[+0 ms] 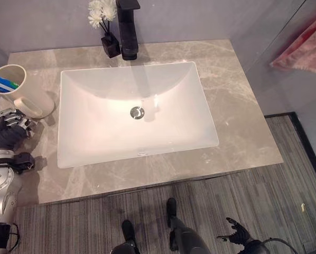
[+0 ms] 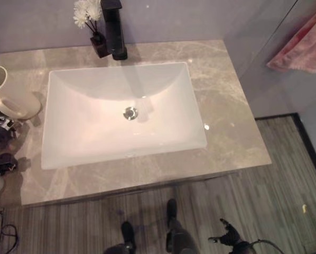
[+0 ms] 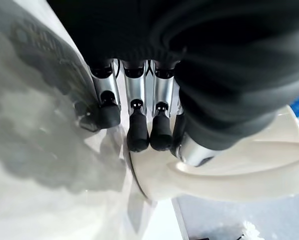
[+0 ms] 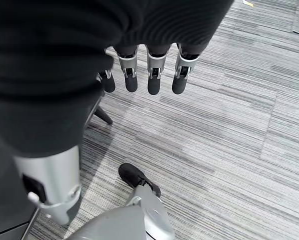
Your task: Put brush and paste in cup on sink, flatten towel.
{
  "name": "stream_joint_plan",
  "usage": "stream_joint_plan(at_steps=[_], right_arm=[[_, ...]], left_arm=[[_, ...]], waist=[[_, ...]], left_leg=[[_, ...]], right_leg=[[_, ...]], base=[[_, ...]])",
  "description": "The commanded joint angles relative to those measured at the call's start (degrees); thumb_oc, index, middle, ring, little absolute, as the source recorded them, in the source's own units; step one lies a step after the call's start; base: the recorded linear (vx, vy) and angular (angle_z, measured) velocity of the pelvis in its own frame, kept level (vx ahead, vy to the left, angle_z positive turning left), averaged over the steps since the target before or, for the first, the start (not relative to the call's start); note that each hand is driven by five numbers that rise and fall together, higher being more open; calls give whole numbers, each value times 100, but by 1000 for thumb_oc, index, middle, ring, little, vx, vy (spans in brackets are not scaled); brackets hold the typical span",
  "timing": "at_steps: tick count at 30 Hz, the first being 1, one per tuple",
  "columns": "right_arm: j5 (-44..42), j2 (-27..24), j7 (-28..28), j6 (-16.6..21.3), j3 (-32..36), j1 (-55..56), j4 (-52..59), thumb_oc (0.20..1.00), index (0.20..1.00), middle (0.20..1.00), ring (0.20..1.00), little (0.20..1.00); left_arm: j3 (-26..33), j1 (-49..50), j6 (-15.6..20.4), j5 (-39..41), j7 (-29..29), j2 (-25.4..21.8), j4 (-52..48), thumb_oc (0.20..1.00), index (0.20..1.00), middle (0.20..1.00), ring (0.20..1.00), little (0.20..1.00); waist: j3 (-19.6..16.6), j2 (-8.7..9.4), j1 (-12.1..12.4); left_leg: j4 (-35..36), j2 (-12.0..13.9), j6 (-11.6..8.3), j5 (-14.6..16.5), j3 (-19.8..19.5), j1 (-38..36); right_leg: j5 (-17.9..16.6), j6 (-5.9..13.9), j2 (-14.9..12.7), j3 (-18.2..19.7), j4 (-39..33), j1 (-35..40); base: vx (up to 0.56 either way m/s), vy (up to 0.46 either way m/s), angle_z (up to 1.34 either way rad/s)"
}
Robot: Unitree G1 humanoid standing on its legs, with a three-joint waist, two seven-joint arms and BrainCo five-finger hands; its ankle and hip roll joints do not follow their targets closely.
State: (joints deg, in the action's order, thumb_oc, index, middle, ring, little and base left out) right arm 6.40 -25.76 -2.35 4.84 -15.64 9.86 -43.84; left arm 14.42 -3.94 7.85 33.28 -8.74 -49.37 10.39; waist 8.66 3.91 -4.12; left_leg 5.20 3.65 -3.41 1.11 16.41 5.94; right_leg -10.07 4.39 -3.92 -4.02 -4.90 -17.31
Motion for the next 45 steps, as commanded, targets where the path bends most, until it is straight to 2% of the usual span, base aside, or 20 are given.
stream_joint_plan(at_steps=[1, 11, 23, 34, 45], right_arm=[[-80, -267, -63, 68, -123, -258, -72, 1000, 1000, 1000, 1000, 1000], [21, -218, -20, 47, -133, -210, -180, 1000, 1000, 1000, 1000, 1000], [83, -232, 0, 74, -126, -162, -195, 1000, 1000, 1000, 1000, 1000], [114, -285, 25, 68, -163, -84, -162, 1000, 1000, 1000, 1000, 1000], [98, -327, 67, 54, -131, 46, -136, 1000, 1000, 1000, 1000, 1000]], left_arm=[[-140, -195, 291, -84, -180, -200, 127, 200, 200, 200, 200, 200], [53, 442, 235, -186, 13, 169, -415, 200, 200, 200, 200, 200], [123, 891, 267, -109, 199, 359, -763, 200, 200, 200, 200, 200], [-118, 660, 213, -106, 280, 255, -421, 200, 200, 200, 200, 200], [-195, 383, 191, -165, 150, 318, 48, 200, 200, 200, 200, 200]], waist=[[136, -163, -41], [14, -137, 39], [-84, -188, 89], [-99, -271, 16], [-186, -261, -76]], left_leg=[[-138, -87, 219, 180, -371, -185], [-85, -90, 214, 192, -356, -381], [-20, -89, 186, 171, -402, -494], [-20, -92, 159, 130, -390, -443], [-20, -50, 130, 176, -260, -535]], right_leg=[[684, 424, -70, 298, 142, 837], [705, 398, -41, 305, 119, 973], [694, 380, -34, 220, 46, 1101], [658, 363, -21, 209, 28, 1036], [677, 373, 20, 328, 10, 1046]], base=[[-14, -10, -3], [1, -1, 0], [0, 0, 0], [0, 0, 0], [22, -4, -6]])
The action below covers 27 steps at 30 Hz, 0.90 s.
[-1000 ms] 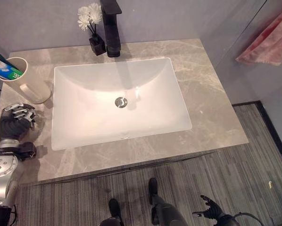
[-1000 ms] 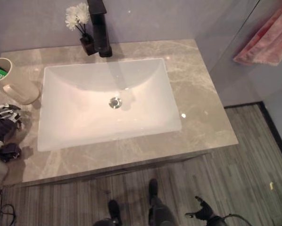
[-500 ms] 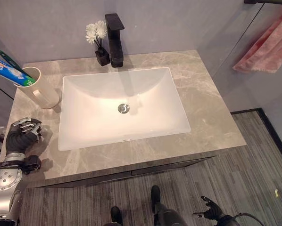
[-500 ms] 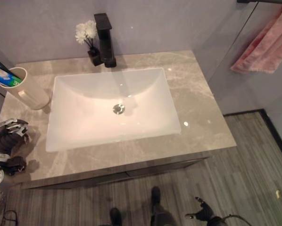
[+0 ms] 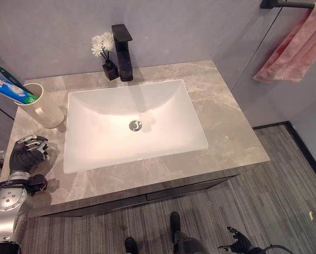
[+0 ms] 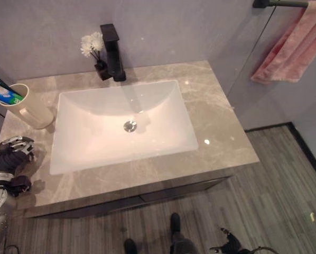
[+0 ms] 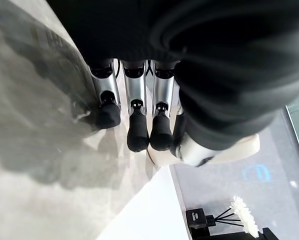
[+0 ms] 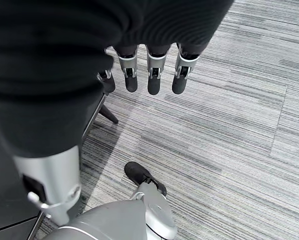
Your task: Put brush and paste in cup on sink, flatten towel.
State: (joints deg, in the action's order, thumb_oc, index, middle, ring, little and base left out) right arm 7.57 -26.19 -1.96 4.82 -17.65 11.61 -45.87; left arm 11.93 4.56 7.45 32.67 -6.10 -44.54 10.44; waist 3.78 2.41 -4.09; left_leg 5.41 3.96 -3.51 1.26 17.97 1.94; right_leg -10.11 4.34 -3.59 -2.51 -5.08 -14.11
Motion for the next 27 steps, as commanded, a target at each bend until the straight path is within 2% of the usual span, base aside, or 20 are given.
stream_joint_plan(at_steps=[1, 10, 16, 27], right_arm=[[-24, -287, 31, 54, 79, -119, 76, 1000, 1000, 1000, 1000, 1000], [-70, -322, 30, 61, 96, -133, 114, 1000, 1000, 1000, 1000, 1000], [-103, -294, 24, 52, 71, -121, -29, 1000, 1000, 1000, 1000, 1000], [-212, -333, 35, 68, -27, -109, 138, 1000, 1000, 1000, 1000, 1000]], left_arm=[[39, -492, 230, -102, -124, -158, 87, 200, 200, 200, 200, 200], [3, -693, 218, -82, -191, -202, 376, 200, 200, 200, 200, 200], [-120, -1042, 221, -9, -283, -278, 568, 200, 200, 200, 200, 200], [-440, -1808, 203, 218, -356, -690, 1218, 200, 200, 200, 200, 200]], waist=[[298, -118, -87], [332, -141, -125], [315, -89, -141], [410, -43, -225]], left_leg=[[-41, -83, 140, 163, -414, -136], [-41, -77, 142, 202, -354, -140], [-41, -53, 135, 199, -320, -113], [-41, -31, 116, 201, -305, -77]], right_leg=[[685, 377, -12, 181, 26, 730], [703, 403, 10, 227, 14, 702], [702, 415, 26, 244, 8, 676], [716, 403, 63, 255, 31, 607]], base=[[35, 3, -4], [0, 1, 0], [8, 4, -1], [2, 0, 0]])
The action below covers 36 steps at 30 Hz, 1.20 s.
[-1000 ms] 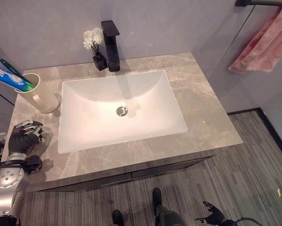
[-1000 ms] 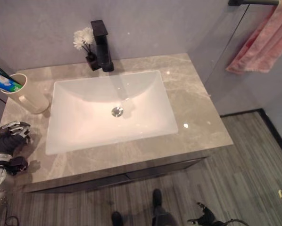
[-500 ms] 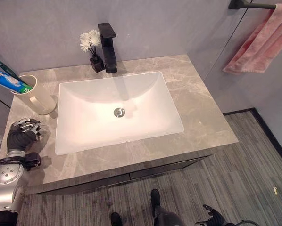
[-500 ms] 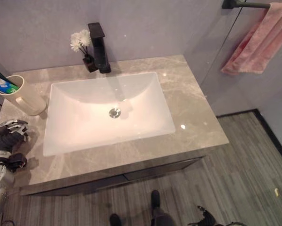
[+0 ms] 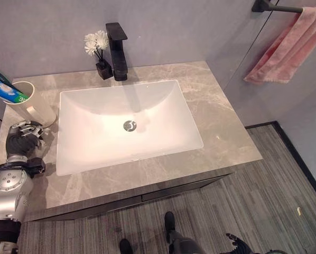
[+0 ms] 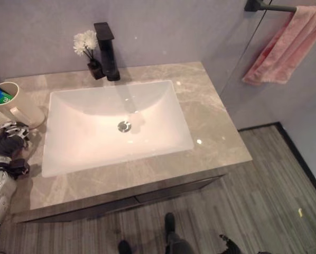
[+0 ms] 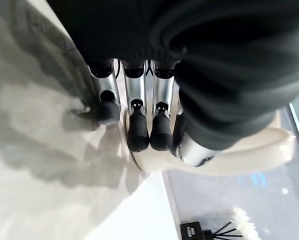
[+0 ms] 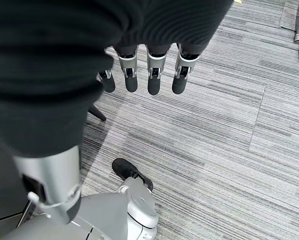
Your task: Put brush and paste in cup on sink, flatten towel.
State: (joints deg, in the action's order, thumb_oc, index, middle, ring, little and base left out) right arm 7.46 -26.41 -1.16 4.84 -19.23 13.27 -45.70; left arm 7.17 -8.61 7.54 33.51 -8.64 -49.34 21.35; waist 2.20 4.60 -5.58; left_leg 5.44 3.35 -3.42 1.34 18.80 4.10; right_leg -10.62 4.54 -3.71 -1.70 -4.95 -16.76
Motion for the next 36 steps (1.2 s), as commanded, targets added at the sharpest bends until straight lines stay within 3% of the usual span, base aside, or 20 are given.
stream_joint_plan(at_steps=[1, 11, 16, 36], right_arm=[[-214, -316, -42, 74, 132, -270, 127, 1000, 1000, 1000, 1000, 1000], [-247, -371, -35, 70, 82, -273, 99, 1000, 1000, 1000, 1000, 1000], [-315, -421, 4, 94, -12, -338, 153, 1000, 1000, 1000, 1000, 1000], [-453, -468, 48, 132, -231, -454, 73, 1000, 1000, 1000, 1000, 1000]], left_arm=[[18, -547, 195, 154, -106, -242, 182, 200, 200, 200, 200, 200], [-215, -1223, 132, 144, -175, -575, 906, 200, 200, 200, 200, 200], [-472, -1766, 68, 84, -164, -870, 1418, 200, 200, 200, 200, 200], [-1274, -3251, -21, 8, -236, -1327, 2425, 200, 200, 200, 200, 200]], waist=[[572, -256, -84], [620, -209, -179], [666, -126, -226], [720, 142, -319]], left_leg=[[-44, 29, 105, 194, -380, -295], [-44, 60, 98, 190, -299, -271], [-44, 93, 87, 156, -253, -201], [-64, 142, 110, 124, -164, -32]], right_leg=[[766, 384, 81, 191, 18, 870], [736, 402, 116, 263, 21, 777], [688, 407, 162, 310, 24, 675], [546, 457, 237, 462, 30, 456]], base=[[7, 2, -4], [-1, 3, -4], [-13, -1, -9], [-3, 1, -3]])
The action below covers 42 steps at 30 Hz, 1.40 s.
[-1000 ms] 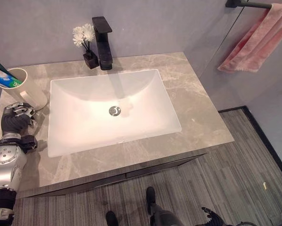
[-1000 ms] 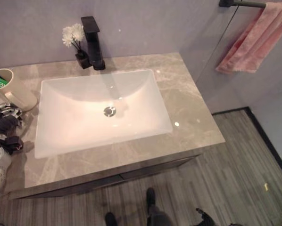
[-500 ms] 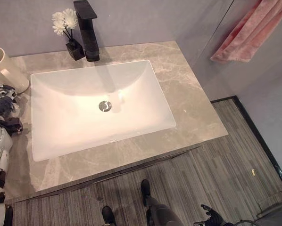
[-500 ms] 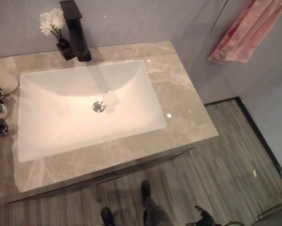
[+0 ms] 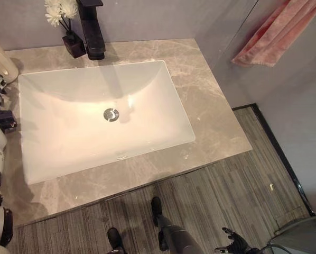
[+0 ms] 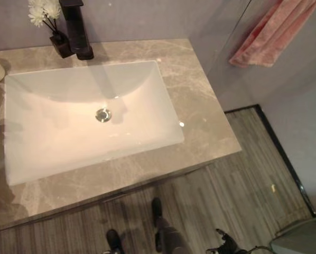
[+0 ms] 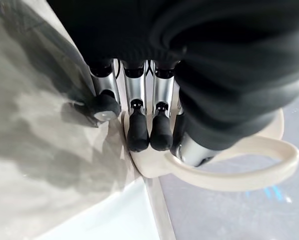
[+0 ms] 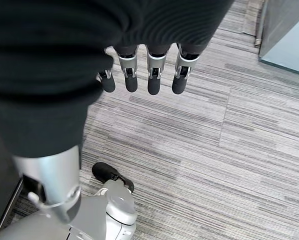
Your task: Put brush and paste in cup on sink, flatten towel.
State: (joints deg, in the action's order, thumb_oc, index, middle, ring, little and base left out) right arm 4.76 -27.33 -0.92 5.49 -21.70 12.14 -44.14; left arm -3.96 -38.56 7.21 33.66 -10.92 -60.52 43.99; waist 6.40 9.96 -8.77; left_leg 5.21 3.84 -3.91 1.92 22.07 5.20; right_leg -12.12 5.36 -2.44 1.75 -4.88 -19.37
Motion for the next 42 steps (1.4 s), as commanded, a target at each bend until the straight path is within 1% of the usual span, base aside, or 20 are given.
stream_joint_plan(at_steps=[1, 5, 10, 11, 16, 17, 18, 19, 20, 23, 25, 27, 28, 29, 30, 32, 33, 35, 38, 42], right_arm=[[-190, -376, 22, 68, 6, -343, -102, 1000, 1000, 1000, 1000, 1000], [-201, -413, 30, 78, -18, -356, -86, 1000, 1000, 1000, 1000, 1000], [-266, -501, 16, 107, -29, -440, 28, 1000, 1000, 1000, 1000, 1000], [-282, -511, 18, 114, -38, -441, 65, 1000, 1000, 1000, 1000, 1000], [-287, -449, 10, 121, -88, -428, 35, 1000, 1000, 1000, 1000, 1000], [-275, -425, 0, 119, -102, -433, -24, 1000, 1000, 1000, 1000, 1000], [-251, -362, -26, 99, -101, -446, -123, 1000, 1000, 1000, 1000, 1000], [-248, -374, -27, 105, -108, -451, -123, 1000, 1000, 1000, 1000, 1000], [-248, -374, -27, 105, -108, -451, -123, 1000, 1000, 1000, 1000, 1000], [-170, -330, -40, 84, -51, -404, -164, 1000, 1000, 1000, 1000, 1000], [-163, -302, -44, 73, 17, -371, -166, 1000, 1000, 1000, 1000, 1000], [-125, -204, -80, 61, 153, -345, -352, 1000, 1000, 1000, 1000, 1000], [-125, -215, -81, 62, 139, -349, -352, 1000, 1000, 1000, 1000, 1000], [-119, -160, -89, 46, 211, -353, -419, 1000, 1000, 1000, 1000, 1000], [-95, -144, -79, 43, 237, -344, -461, 1000, 1000, 1000, 1000, 1000], [47, -42, -92, -9, 412, -332, -792, 1000, 1000, 1000, 1000, 1000], [102, -14, -84, -27, 453, -348, -852, 1000, 1000, 1000, 1000, 1000], [152, -8, -94, -42, 463, -381, -961, 1000, 1000, 1000, 1000, 1000], [261, 19, -66, -79, 572, -416, -1004, 1000, 1000, 1000, 1000, 1000], [317, 43, -55, -101, 661, -455, -1022, 1000, 1000, 1000, 1000, 1000]], left_arm=[[-185, -290, 15, -2, -9, -211, 186, 200, 200, 200, 200, 200], [-331, -498, -4, -9, 5, -284, 308, 200, 200, 200, 200, 200], [-628, -1059, 21, 66, -29, -310, 500, 200, 200, 200, 200, 200], [-676, -1138, 34, 92, -39, -312, 481, 200, 200, 200, 200, 200], [-748, -1229, 100, 165, -74, -237, 413, 200, 200, 200, 200, 200], [-733, -1191, 112, 154, -86, -203, 370, 200, 200, 200, 200, 200], [-683, -1030, 169, 141, -116, -115, 130, 200, 200, 200, 200, 200], [-647, -998, 167, 134, -125, -113, 115, 200, 200, 200, 200, 200], [-647, -998, 167, 134, -125, -113, 115, 200, 200, 200, 200, 200], [-341, -252, 232, -42, -124, 14, -593, 200, 200, 200, 200, 200], [-129, 85, 264, -74, -142, 65, -779, 200, 200, 200, 200, 200], [270, 783, 323, -185, -141, 141, -1269, 200, 200, 200, 200, 200], [310, 828, 317, -190, -143, 144, -1291, 200, 200, 200, 200, 200], [498, 1120, 357, -174, -142, 224, -1482, 200, 200, 200, 200, 200], [698, 1438, 355, -211, -122, 251, -1655, 200, 200, 200, 200, 200], [1284, 2505, 449, -197, -11, 570, -2441, 200, 200, 200, 200, 200], [1413, 2743, 486, -186, 24, 666, -2628, 200, 200, 200, 200, 200], [1535, 2989, 492, -197, 63, 780, -2879, 200, 200, 200, 200, 200], [1822, 3614, 548, -230, 179, 1059, -3377, 200, 200, 200, 200, 200], [1933, 4227, 524, -263, 386, 1448, -3973, 200, 200, 200, 200, 200]], waist=[[294, -382, 0], [287, -348, -9], [362, -313, -48], [357, -361, -40], [411, -358, -20], [434, -299, -20], [403, -372, 31], [431, -321, 11], [431, -321, 11], [392, -377, 115], [355, -406, 165], [272, -475, 256], [273, -481, 236], [225, -500, 307], [178, -525, 308], [-2, -615, 415], [-63, -628, 453], [-106, -655, 454], [-256, -708, 524], [-356, -766, 527]], left_leg=[[-48, 93, 160, 67, -488, -134], [-80, 95, 173, 84, -492, -103], [-234, 79, 206, 115, -496, 86], [-244, 87, 215, 282, -572, 56], [-450, 78, 247, 356, -597, 202], [-508, 56, 251, 199, -524, 295], [-534, 52, 258, 372, -636, 249], [-570, 43, 262, 221, -558, 316], [-570, 43, 262, 221, -558, 316], [-607, 4, 278, 240, -679, 288], [-564, -26, 282, 234, -735, 215], [-397, -83, 288, 194, -857, 8], [-387, -84, 288, 189, -863, -3], [-308, -108, 289, 173, -913, -109], [-220, -134, 296, 163, -955, -218], [-21, -200, 296, 137, -1069, -513], [-21, -229, 299, 126, -1097, -525], [-21, -244, 305, 132, -1131, -580], [-21, -312, 356, 173, -1187, -729], [-25, -412, 450, 226, -1234, -910]], right_leg=[[692, 375, 111, 129, 23, 713], [682, 382, 114, 164, 21, 687], [619, 402, 111, 200, 23, 587], [703, 449, 126, 213, 8, 633], [665, 447, 95, 254, 15, 592], [554, 405, 67, 254, 34, 526], [656, 436, 54, 246, 22, 602], [557, 397, 36, 245, 44, 541], [557, 397, 36, 245, 44, 541], [578, 373, -40, 170, 73, 651], [598, 365, -74, 103, 97, 730], [643, 360, -131, -52, 129, 904], [644, 360, -132, -58, 126, 914], [661, 361, -154, -117, 142, 990], [673, 362, -176, -164, 137, 1083], [716, 379, -245, -349, 166, 1354], [710, 375, -265, -373, 165, 1385], [724, 381, -290, -414, 174, 1455], [787, 396, -357, -501, 265, 1596], [787, 437, -457, -512, 403, 1746]], base=[[4, 5, -10], [1, 2, -3], [-29, 25, 0], [26, 65, -2], [-28, 8, -1], [-31, -3, -5], [-114, -57, -5], [-13, 2, -5], [-101, -58, 1], [3, -15, 3], [17, -22, 13], [35, -14, 11], [37, -2, 34], [53, 7, 38], [71, 22, 47], [40, 73, 32], [-1, 92, 43], [0, 47, 45], [0, 73, 17], [-31, 104, 8]])
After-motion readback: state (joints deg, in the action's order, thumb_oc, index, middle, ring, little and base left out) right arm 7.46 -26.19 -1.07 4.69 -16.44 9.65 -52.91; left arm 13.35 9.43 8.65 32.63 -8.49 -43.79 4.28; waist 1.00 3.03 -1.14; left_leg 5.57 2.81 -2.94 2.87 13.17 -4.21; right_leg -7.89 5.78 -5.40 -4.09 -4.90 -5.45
